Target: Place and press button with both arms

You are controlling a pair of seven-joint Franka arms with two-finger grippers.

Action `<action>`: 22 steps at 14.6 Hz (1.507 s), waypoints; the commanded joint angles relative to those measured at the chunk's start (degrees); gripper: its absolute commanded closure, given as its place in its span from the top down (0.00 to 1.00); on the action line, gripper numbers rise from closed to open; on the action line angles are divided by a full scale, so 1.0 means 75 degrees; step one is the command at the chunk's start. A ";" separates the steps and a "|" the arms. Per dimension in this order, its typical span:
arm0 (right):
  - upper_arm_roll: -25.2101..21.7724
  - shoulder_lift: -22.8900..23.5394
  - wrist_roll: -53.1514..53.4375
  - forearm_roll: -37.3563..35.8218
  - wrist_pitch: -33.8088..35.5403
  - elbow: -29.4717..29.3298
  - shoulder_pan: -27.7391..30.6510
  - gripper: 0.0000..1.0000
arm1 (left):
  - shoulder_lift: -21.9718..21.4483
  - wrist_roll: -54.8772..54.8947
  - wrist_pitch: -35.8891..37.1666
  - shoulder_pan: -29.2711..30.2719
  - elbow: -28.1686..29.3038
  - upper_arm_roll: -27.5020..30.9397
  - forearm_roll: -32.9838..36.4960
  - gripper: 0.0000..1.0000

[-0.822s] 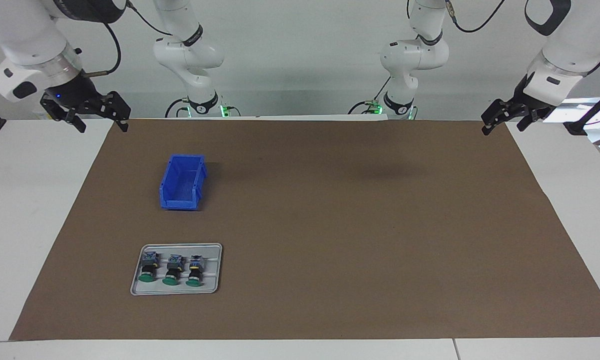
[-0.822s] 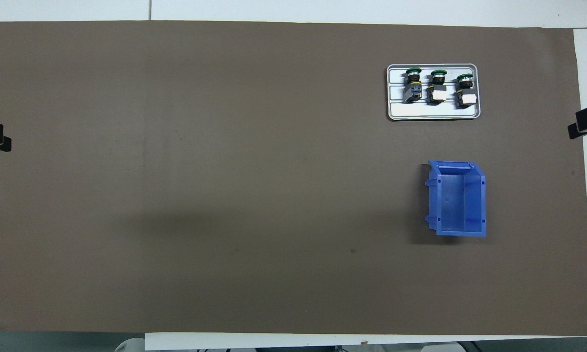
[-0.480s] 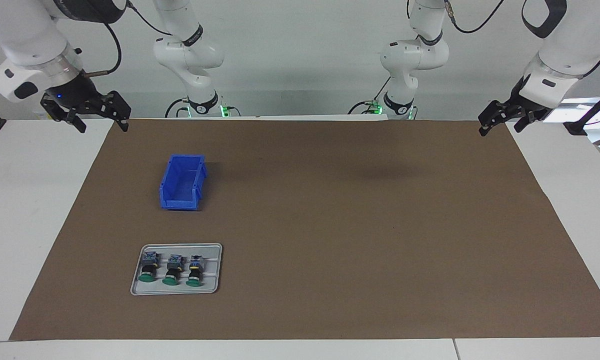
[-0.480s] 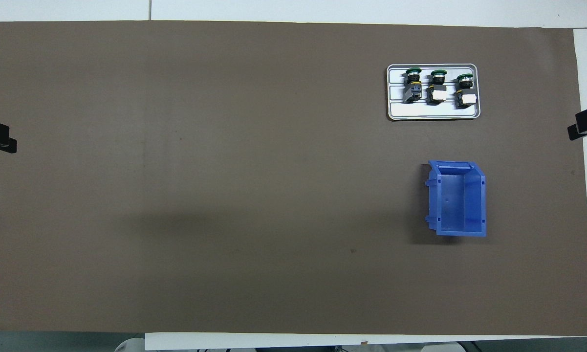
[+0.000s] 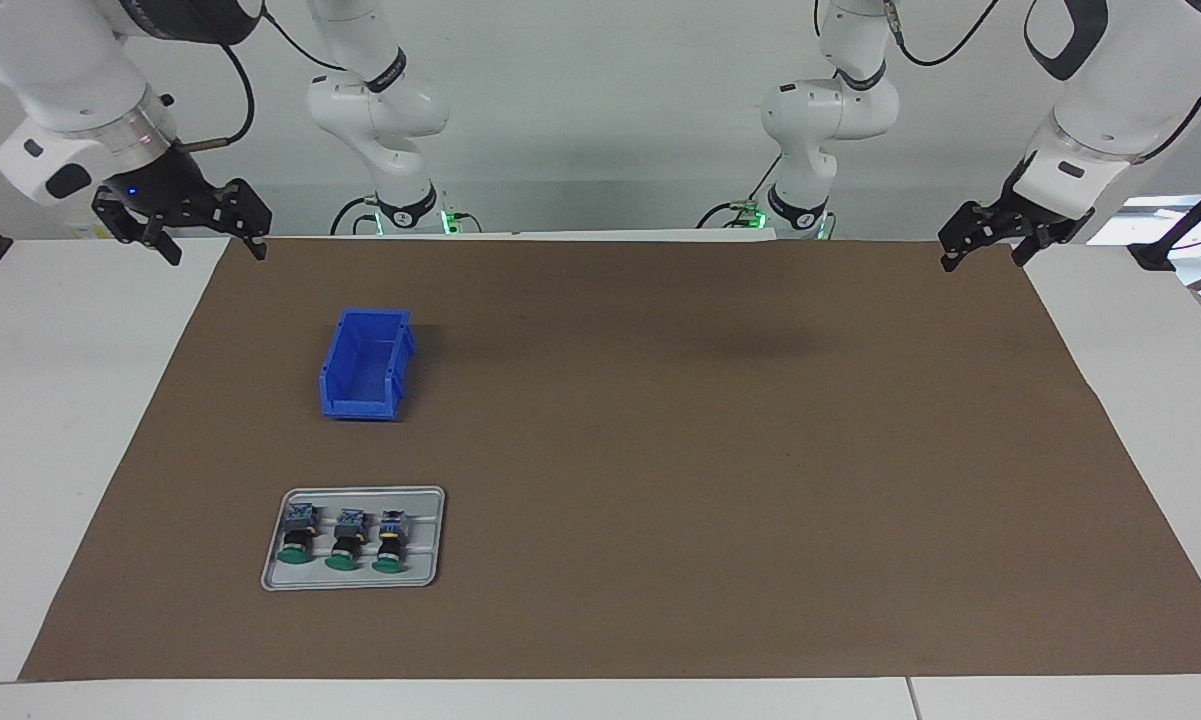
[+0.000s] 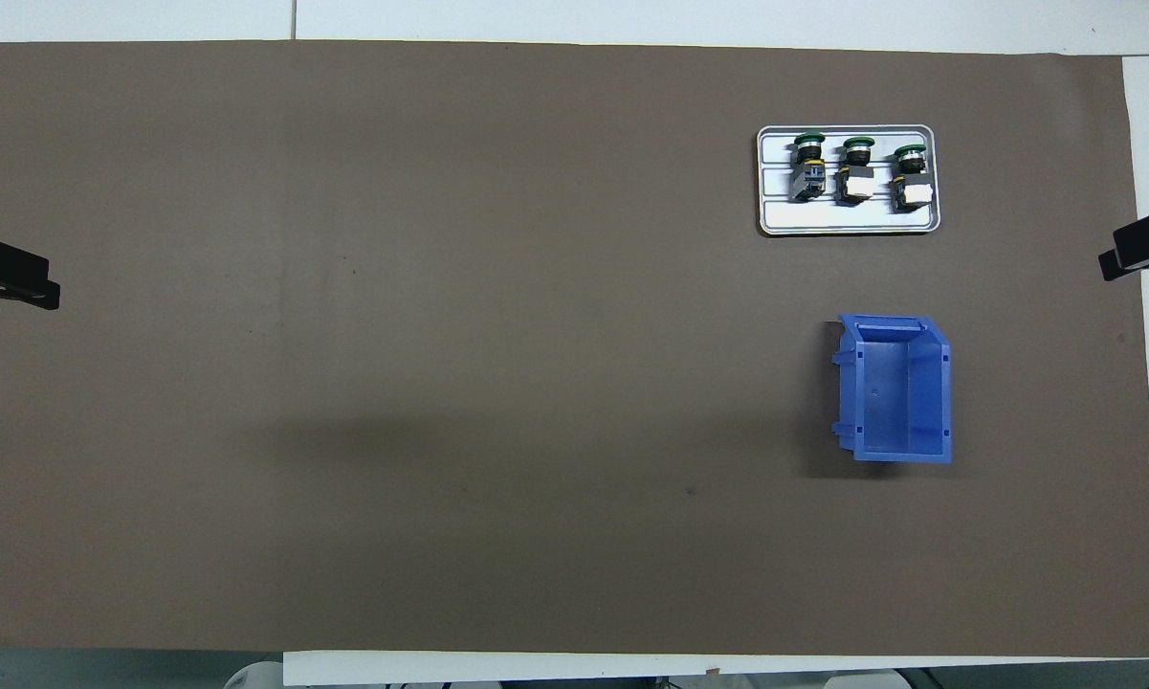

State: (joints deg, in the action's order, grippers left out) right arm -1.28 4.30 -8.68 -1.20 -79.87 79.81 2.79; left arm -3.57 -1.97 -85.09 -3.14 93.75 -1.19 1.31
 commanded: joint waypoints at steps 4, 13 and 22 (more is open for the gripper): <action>0.0253 0.1673 0.0629 0.0031 -0.1535 -0.0292 -0.0558 1.00 | -0.0238 0.0051 -0.0174 -0.0073 0.0297 0.0042 0.0131 1.00; 0.0394 0.4090 0.1674 0.0617 -0.4290 -0.0845 -0.0911 1.00 | -0.0250 0.0028 -0.0151 -0.0014 0.0309 0.0066 0.0131 1.00; 0.0394 0.4478 0.1017 0.0382 -0.5522 -0.0047 -0.1086 0.91 | -0.0332 0.0028 -0.0163 -0.0003 0.0484 0.0066 0.0131 1.00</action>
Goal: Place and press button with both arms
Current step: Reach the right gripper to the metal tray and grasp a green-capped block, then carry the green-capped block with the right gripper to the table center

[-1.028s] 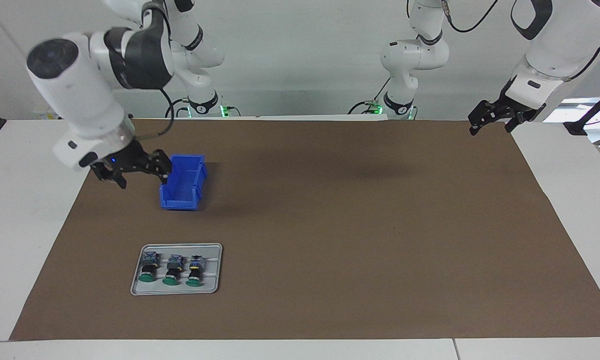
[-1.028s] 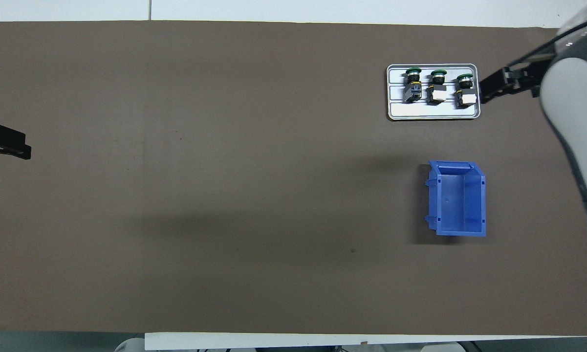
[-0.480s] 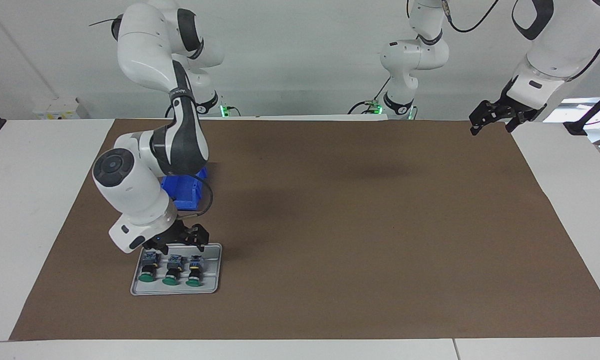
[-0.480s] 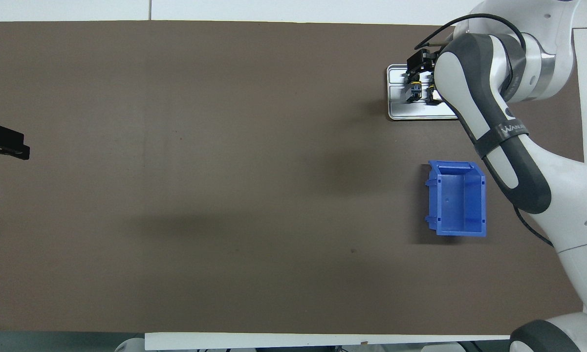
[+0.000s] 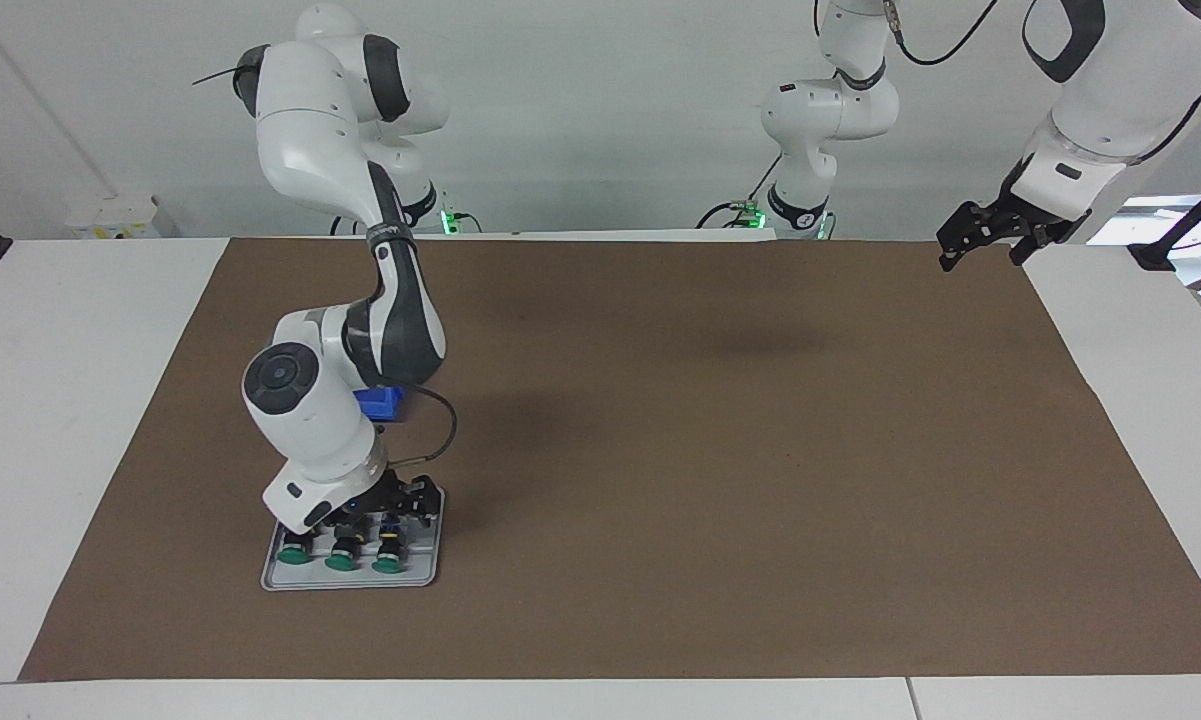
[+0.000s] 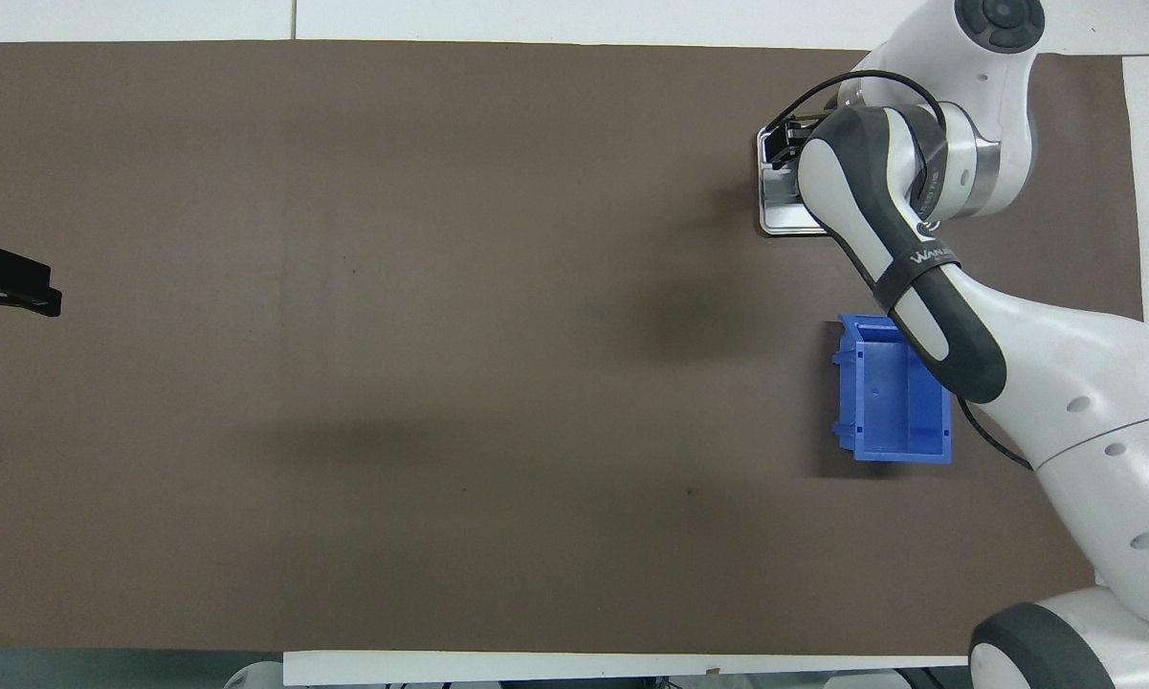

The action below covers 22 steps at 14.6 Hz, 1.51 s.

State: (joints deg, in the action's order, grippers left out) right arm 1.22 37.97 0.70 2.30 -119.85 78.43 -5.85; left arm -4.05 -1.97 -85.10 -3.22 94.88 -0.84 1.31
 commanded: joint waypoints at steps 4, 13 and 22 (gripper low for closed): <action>0.0060 -0.0023 -0.0234 -0.0095 -0.0660 0.0569 0.0041 0.87 | -0.0303 0.0016 -0.0184 0.0007 0.0415 0.0018 0.0131 1.00; 0.0060 -0.0023 -0.0433 -0.0235 -0.0859 0.0851 0.0065 0.00 | -0.0433 -0.0300 -0.0313 -0.0039 0.0650 0.0018 0.0131 1.00; 0.0071 -0.0398 0.3085 -0.0271 0.1671 -0.0461 -0.1595 0.00 | -0.0549 -0.0300 -0.0676 -0.0086 0.0918 -0.0005 0.0119 1.00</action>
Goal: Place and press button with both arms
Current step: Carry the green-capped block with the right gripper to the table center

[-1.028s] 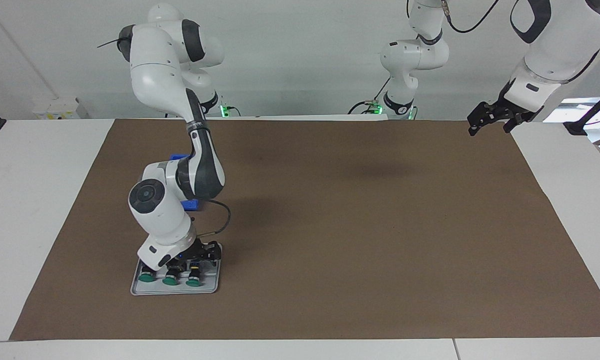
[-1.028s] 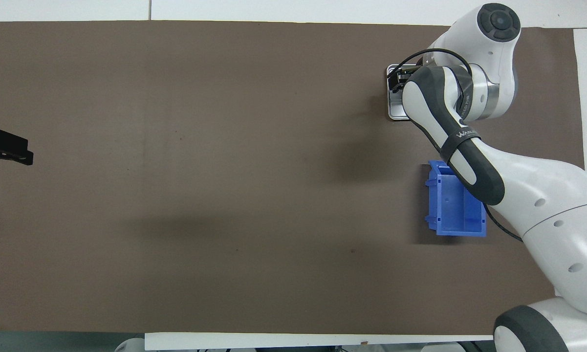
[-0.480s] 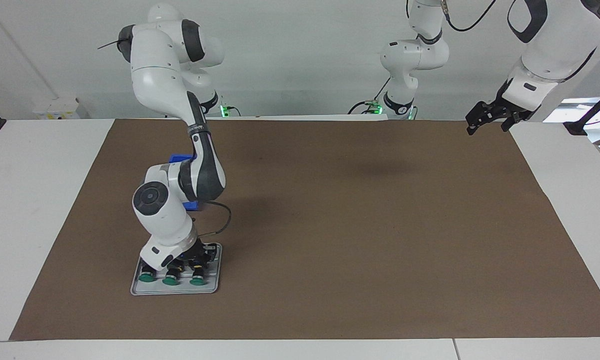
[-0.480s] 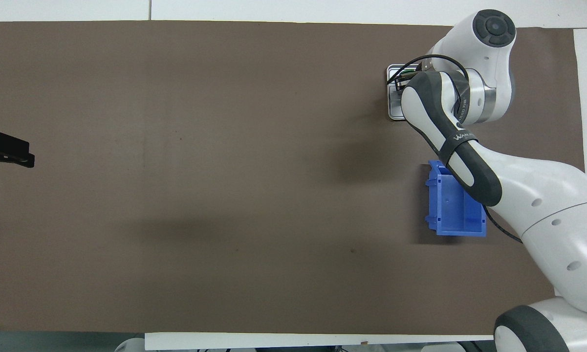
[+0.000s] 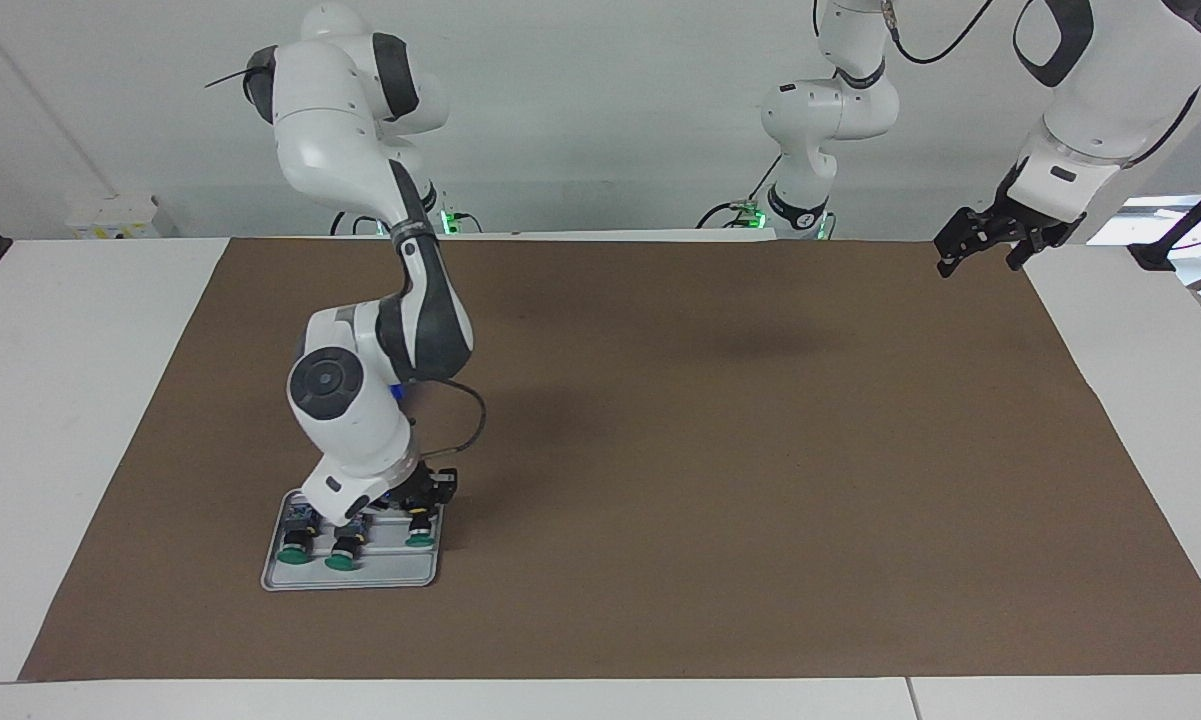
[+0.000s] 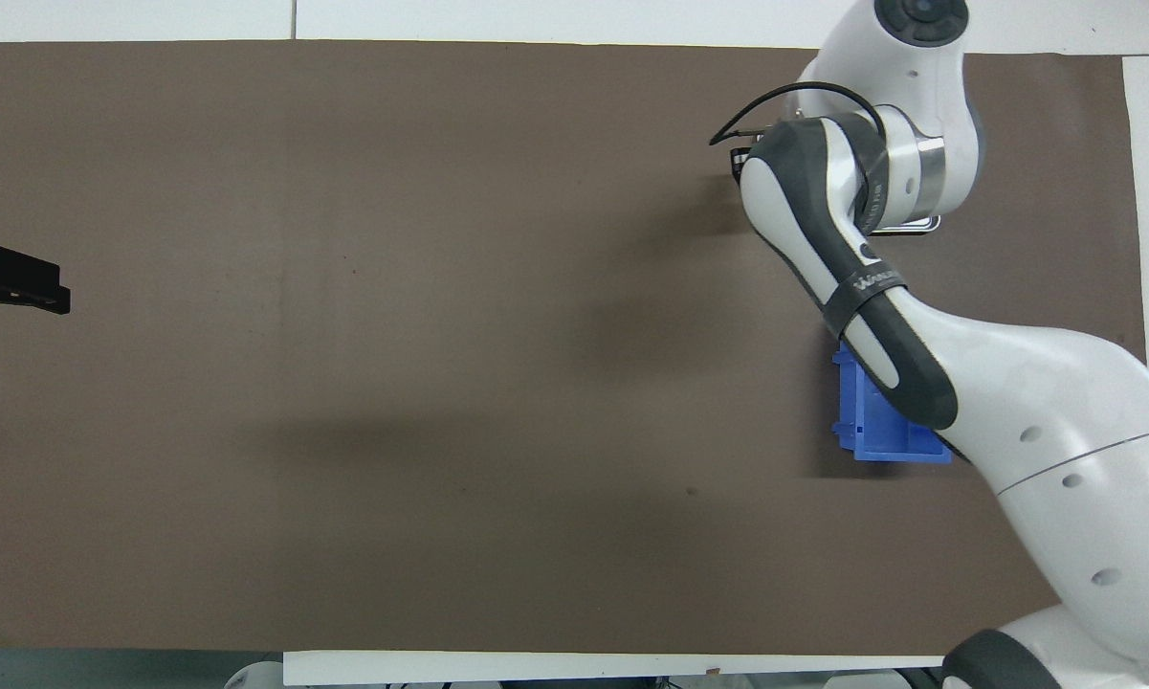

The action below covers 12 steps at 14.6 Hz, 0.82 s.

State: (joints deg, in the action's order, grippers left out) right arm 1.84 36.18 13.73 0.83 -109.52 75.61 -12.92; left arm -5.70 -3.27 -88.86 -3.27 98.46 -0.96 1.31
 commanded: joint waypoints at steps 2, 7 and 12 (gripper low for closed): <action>-0.0011 -0.0253 0.2862 -0.0052 0.0329 -0.0085 -0.1275 0.00 | -0.0330 -0.0115 -0.0199 -0.0079 0.0442 -0.0001 0.0096 1.00; 0.0036 -0.0254 0.6331 -0.0016 0.0224 0.0056 -0.2636 0.00 | -0.0330 -0.0115 -0.0176 -0.0079 0.0442 -0.0001 0.0095 1.00; 0.0469 -0.0347 1.0138 0.0054 0.0155 0.0348 -0.2754 0.03 | -0.0330 -0.0115 -0.0175 -0.0079 0.0465 -0.0001 0.0095 1.00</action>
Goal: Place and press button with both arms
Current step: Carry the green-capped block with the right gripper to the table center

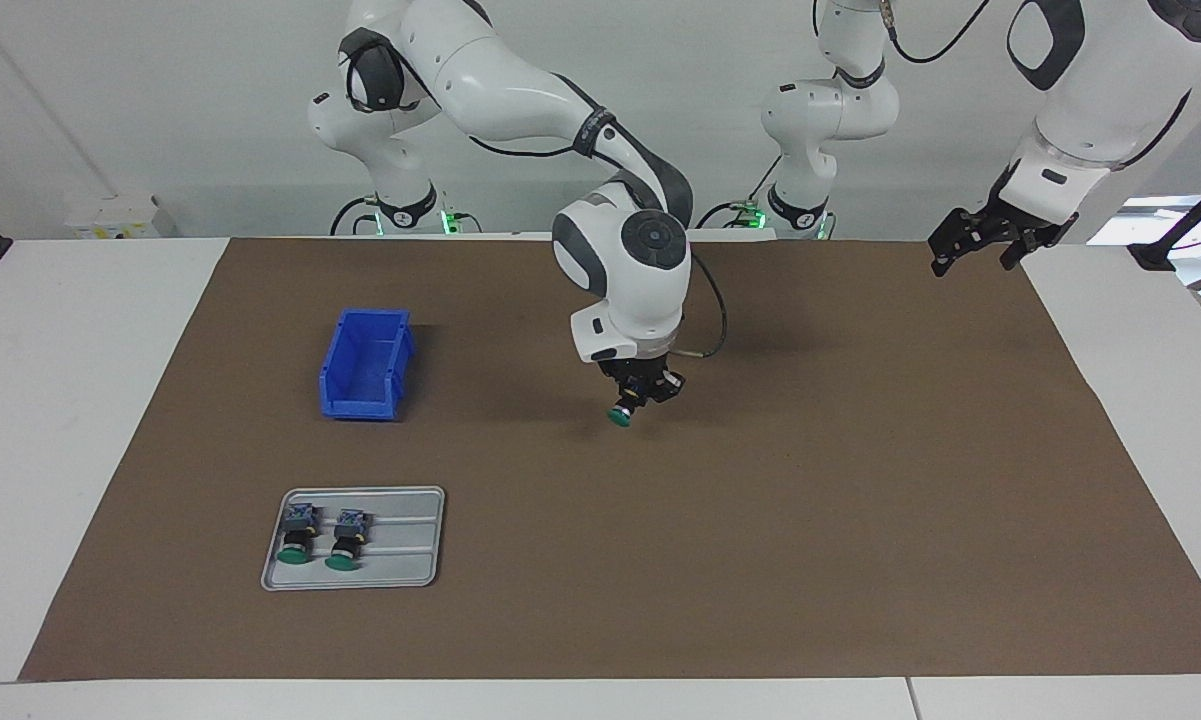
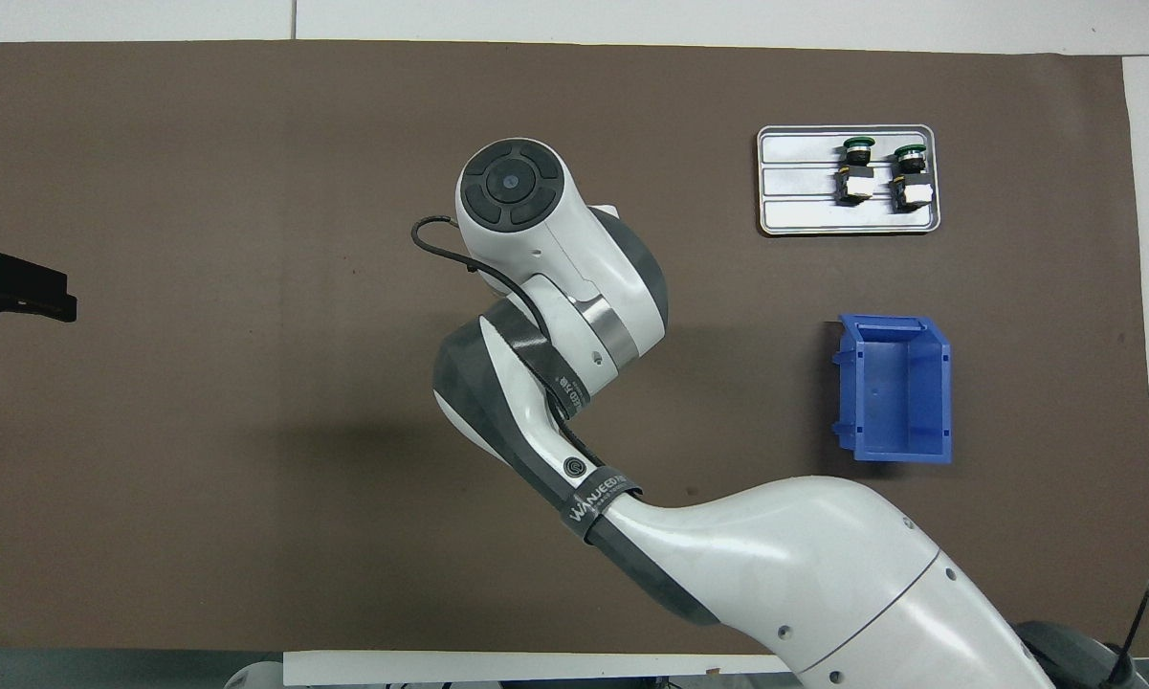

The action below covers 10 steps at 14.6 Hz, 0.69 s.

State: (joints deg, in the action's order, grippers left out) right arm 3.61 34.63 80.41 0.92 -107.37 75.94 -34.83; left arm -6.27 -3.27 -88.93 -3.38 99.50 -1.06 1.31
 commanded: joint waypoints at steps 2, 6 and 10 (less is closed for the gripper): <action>0.0234 -0.0141 0.3736 0.0076 -0.0331 0.0316 0.0179 0.10 | -0.0265 -0.0137 -0.0073 -0.0077 0.0327 0.0013 0.0095 1.00; 0.0257 -0.0071 0.4978 0.0088 -0.0425 0.0491 0.0156 0.10 | -0.0265 -0.0138 -0.0072 -0.0159 0.0327 0.0013 0.0095 1.00; 0.0269 0.0140 0.5708 0.0076 -0.0869 0.0596 -0.0289 0.10 | -0.0265 -0.0126 -0.0084 -0.0159 0.0327 0.0001 0.0084 1.00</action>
State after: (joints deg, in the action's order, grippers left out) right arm 5.08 35.45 121.07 1.11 -110.97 78.87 -35.68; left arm -6.54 -3.37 -88.92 -4.08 100.09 -1.21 1.31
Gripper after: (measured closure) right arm 0.670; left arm 0.000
